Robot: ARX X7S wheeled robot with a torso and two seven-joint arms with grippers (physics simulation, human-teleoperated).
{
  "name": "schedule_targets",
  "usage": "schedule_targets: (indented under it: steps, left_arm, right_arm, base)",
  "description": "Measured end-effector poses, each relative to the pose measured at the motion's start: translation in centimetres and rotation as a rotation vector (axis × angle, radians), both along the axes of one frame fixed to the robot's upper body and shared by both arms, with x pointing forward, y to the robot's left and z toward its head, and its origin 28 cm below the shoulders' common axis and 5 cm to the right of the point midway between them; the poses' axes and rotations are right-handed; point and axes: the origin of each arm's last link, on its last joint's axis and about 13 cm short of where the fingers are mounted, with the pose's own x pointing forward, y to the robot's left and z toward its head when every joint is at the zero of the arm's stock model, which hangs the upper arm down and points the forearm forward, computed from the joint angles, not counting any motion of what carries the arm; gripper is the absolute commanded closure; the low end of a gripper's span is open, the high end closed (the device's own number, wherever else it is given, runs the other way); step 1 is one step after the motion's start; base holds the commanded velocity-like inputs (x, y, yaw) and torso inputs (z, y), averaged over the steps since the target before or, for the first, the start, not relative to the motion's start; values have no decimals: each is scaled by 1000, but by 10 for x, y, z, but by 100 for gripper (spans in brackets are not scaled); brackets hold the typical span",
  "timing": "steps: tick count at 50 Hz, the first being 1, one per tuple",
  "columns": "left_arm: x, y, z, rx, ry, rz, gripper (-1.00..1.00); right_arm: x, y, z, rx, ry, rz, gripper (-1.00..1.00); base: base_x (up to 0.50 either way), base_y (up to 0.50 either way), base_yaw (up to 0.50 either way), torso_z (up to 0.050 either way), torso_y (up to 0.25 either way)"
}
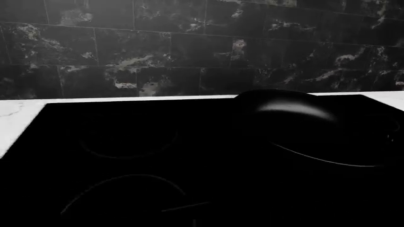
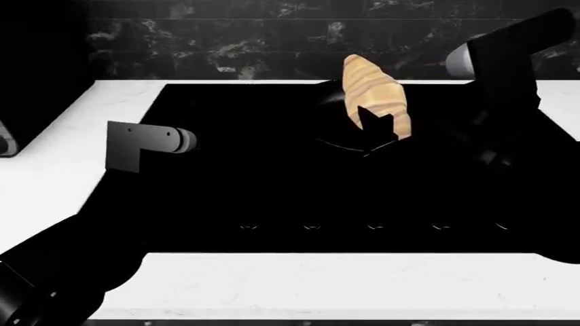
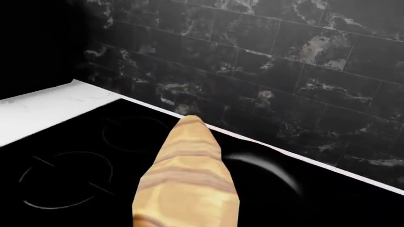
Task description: Pick the croissant and place it on the pan. Then turn on the stove to warm the croissant.
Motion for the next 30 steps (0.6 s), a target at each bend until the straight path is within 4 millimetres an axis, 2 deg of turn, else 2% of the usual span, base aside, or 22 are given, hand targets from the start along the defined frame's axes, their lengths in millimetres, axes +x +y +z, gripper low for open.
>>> schedule_targets:
  steps: [9,30]
  left_arm:
    - [0,0,0,2,-1,1,-100]
    - [0,-2,-1,9,-1,-4,-100]
  right_arm:
    - [-1,-1,0,7,-5,-3,100]
    - [-4,-5,-2,-18,-7,-63,100]
  base:
    - [0,466,0,0,0]
    - [0,0,0,0,0]
